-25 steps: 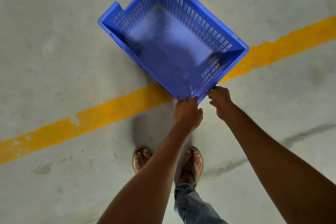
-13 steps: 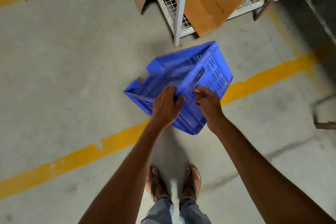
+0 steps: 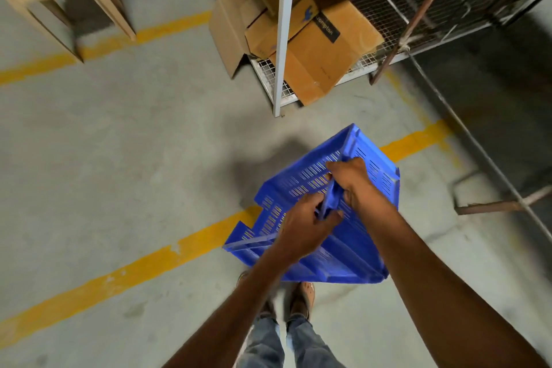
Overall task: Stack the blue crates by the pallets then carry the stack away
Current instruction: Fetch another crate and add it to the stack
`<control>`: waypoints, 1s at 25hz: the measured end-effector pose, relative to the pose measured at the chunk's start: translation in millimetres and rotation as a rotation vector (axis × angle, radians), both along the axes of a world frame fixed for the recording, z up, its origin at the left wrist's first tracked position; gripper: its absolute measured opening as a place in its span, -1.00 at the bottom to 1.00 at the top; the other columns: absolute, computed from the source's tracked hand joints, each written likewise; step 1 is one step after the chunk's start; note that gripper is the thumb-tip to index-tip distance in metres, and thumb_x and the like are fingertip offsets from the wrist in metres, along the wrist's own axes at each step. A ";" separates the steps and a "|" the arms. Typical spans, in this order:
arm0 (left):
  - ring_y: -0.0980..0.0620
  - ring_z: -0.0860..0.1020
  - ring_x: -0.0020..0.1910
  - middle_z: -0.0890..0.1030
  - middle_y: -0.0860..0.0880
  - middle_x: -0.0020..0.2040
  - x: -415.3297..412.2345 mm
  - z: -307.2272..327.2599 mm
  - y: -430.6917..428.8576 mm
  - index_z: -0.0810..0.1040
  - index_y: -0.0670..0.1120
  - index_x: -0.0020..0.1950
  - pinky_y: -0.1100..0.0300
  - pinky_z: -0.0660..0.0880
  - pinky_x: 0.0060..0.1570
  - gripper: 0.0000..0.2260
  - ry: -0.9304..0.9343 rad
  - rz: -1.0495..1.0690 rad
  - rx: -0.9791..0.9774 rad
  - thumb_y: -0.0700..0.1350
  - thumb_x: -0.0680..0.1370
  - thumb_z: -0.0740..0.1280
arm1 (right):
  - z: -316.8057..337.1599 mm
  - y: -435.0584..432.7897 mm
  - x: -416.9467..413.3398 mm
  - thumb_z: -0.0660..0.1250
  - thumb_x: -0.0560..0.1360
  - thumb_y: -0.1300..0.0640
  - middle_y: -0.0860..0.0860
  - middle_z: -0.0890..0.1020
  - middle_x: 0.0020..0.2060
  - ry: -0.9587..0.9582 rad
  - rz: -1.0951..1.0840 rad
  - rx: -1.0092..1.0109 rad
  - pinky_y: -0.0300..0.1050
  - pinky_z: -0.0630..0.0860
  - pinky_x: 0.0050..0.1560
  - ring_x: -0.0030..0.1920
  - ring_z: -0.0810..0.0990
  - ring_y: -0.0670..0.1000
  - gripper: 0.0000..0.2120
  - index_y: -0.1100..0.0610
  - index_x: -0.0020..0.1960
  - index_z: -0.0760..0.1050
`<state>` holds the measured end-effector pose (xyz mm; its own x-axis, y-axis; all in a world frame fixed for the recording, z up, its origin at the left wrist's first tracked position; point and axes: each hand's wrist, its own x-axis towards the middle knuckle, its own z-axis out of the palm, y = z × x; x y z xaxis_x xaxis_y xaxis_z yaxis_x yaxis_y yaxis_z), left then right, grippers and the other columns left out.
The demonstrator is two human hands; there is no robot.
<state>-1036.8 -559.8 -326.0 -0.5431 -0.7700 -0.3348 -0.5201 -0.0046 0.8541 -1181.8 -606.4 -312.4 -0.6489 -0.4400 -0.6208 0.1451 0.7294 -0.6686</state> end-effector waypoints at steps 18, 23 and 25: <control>-0.20 0.53 0.26 0.53 -0.20 0.28 183.0 10.1 4.9 0.36 -0.23 0.34 0.07 0.45 0.13 -0.42 -0.420 0.688 0.334 0.16 0.53 0.37 | 229.9 87.5 -35.9 0.29 0.60 0.08 -0.03 0.39 -0.49 -0.186 0.321 -0.466 -0.34 0.19 -0.68 -0.69 0.21 -0.13 -0.89 0.12 -0.03 0.50; -0.20 0.63 0.03 0.67 -0.23 0.07 250.4 47.9 18.5 0.60 -0.23 0.05 0.09 0.47 -0.09 -0.59 -0.571 0.730 0.189 0.14 0.54 0.31 | 216.7 71.8 -45.8 0.24 0.62 0.04 -0.07 0.35 -0.51 -0.242 0.438 -0.387 -0.38 0.16 -0.69 -0.69 0.20 -0.17 -0.79 0.09 -0.17 0.45; -0.18 0.63 -0.06 0.67 -0.21 0.04 277.1 65.5 30.6 0.59 -0.21 0.01 0.12 0.46 -0.16 -0.58 -0.605 0.726 0.194 0.17 0.48 0.33 | 196.9 66.1 -38.9 0.26 0.63 0.10 0.03 0.37 -0.47 0.009 0.546 -0.325 -0.35 0.20 -0.65 -0.68 0.26 -0.13 -0.75 0.16 -0.20 0.45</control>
<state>-759.6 -529.1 -260.6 0.3501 -0.7521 -0.5583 -0.6867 -0.6115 0.3931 -1220.8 -540.2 -115.5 -0.2822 -0.8741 -0.3953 -0.1976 0.4561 -0.8677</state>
